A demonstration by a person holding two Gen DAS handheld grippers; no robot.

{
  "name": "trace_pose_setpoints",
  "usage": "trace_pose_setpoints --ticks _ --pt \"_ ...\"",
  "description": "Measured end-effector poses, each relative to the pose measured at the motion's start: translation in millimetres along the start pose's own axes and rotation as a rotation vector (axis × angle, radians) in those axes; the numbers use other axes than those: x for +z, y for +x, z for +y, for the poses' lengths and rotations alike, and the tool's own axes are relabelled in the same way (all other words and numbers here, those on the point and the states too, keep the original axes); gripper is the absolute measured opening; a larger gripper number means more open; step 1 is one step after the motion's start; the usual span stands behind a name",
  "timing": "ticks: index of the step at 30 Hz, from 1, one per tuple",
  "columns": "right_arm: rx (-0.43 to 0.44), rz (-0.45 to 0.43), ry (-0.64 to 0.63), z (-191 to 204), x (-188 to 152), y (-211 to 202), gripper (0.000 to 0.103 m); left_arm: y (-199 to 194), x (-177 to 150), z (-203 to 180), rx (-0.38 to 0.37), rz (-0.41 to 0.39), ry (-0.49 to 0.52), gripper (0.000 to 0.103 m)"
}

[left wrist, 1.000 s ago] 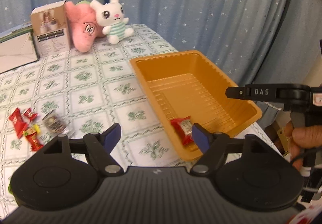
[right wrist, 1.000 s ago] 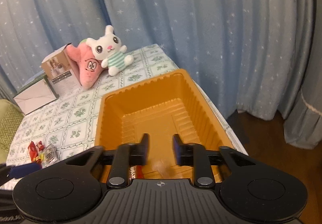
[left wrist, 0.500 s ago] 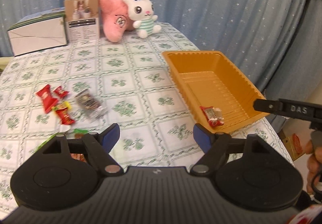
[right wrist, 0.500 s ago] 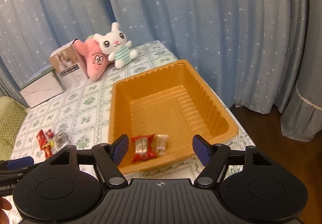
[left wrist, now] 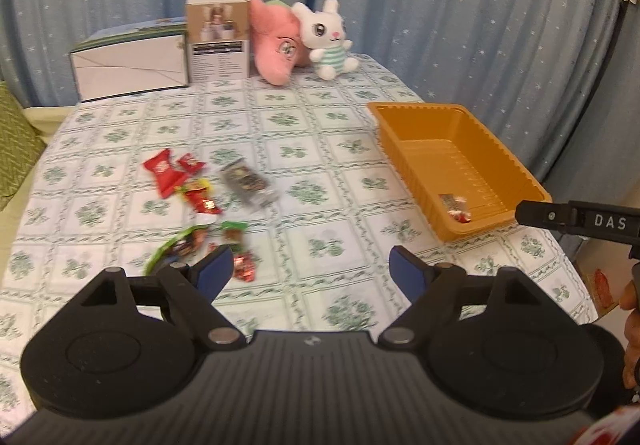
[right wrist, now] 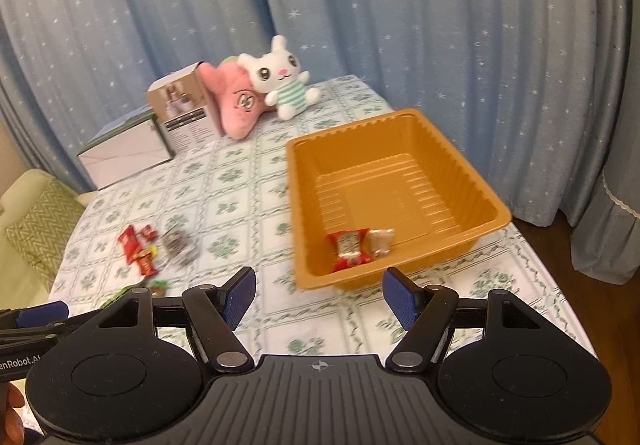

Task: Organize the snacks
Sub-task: 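Move both grippers back toward the remaining snacks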

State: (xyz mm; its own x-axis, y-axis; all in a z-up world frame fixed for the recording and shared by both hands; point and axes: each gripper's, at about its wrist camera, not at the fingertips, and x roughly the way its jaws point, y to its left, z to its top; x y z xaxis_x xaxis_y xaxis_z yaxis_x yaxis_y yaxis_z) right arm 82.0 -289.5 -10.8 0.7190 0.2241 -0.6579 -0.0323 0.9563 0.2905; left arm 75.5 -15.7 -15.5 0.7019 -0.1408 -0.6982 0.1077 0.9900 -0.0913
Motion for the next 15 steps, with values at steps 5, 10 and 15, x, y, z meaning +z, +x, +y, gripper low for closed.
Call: trace_pose_setpoints --ticks 5,10,15 --pt "0.030 0.008 -0.048 23 -8 -5 0.070 -20 -8 24 0.051 -0.014 -0.020 0.086" --pt "0.058 0.023 -0.083 45 -14 -5 0.070 -33 -15 53 0.101 -0.013 -0.042 0.086" --pt "0.085 0.031 -0.115 64 -19 -2 0.070 -42 -17 73 0.139 -0.014 -0.040 0.086"
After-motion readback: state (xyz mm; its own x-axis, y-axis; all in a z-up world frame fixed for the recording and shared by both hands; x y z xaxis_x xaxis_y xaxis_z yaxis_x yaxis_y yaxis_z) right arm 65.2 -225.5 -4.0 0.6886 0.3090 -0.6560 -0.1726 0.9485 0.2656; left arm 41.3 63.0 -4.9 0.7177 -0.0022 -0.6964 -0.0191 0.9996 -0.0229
